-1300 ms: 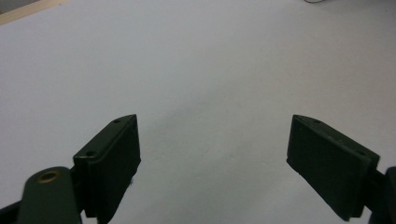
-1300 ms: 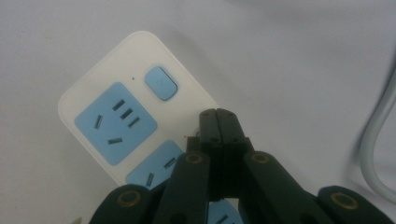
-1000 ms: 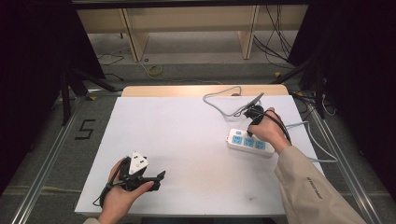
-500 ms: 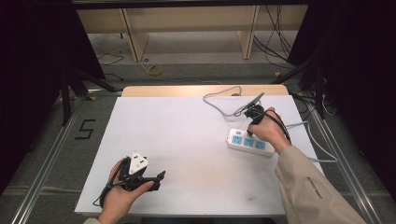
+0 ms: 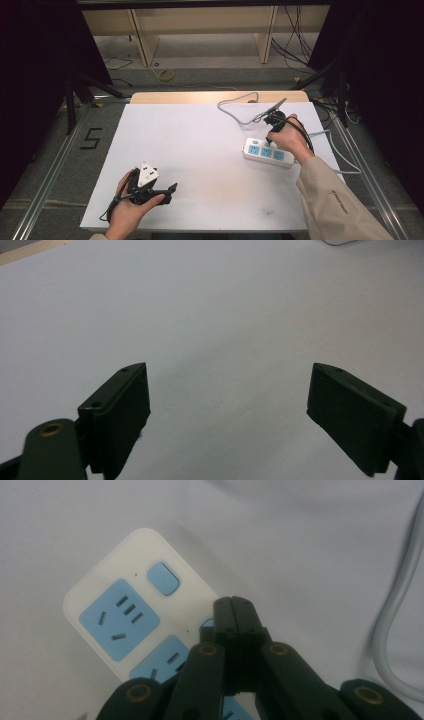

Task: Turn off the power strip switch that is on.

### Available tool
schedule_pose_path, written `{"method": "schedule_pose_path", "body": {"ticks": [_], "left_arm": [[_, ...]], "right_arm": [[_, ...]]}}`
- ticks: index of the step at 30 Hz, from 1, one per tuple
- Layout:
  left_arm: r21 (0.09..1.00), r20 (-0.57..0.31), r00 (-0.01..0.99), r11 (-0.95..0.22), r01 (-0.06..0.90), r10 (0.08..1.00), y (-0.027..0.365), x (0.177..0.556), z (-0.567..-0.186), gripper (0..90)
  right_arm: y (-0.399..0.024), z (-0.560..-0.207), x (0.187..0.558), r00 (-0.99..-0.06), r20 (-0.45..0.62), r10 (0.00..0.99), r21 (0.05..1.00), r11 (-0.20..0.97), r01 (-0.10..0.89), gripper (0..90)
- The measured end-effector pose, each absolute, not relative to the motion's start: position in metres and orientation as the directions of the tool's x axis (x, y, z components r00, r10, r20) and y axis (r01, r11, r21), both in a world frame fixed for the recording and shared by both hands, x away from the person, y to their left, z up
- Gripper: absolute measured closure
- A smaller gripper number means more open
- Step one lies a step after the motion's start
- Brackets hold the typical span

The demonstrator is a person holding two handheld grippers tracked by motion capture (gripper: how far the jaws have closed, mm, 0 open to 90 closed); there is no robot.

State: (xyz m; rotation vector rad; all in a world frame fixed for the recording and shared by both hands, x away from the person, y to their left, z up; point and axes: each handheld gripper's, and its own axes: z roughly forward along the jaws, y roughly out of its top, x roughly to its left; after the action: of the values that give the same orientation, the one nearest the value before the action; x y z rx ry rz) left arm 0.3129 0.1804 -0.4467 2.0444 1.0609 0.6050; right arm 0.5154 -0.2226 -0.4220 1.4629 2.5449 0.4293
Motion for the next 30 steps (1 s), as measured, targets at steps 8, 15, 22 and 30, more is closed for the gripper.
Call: {"method": "schedule_pose_path", "body": {"ticks": [8,15,22,30], "left_arm": [[0.787,0.070,0.546,-0.382,0.484,0.835,0.180,0.313,-0.447,16.8],[0.786,0.067,0.545,-0.381,0.487,0.836,0.180,0.313,-0.447,16.8],[0.784,0.068,0.544,-0.382,0.489,0.836,0.180,0.313,-0.447,16.9],[0.782,0.070,0.545,-0.385,0.490,0.835,0.180,0.313,-0.447,16.8]], "right_arm": [[-0.226,-0.420,0.515,-0.500,0.000,0.866,0.337,0.471,0.815,90.0],[-0.227,-0.416,0.513,-0.495,0.002,0.869,0.361,0.461,0.811,90.0],[-0.233,-0.412,0.507,-0.495,0.008,0.869,0.401,0.450,0.798,90.0],[-0.240,-0.408,0.500,-0.499,0.008,0.866,0.431,0.447,0.784,90.0]]}}
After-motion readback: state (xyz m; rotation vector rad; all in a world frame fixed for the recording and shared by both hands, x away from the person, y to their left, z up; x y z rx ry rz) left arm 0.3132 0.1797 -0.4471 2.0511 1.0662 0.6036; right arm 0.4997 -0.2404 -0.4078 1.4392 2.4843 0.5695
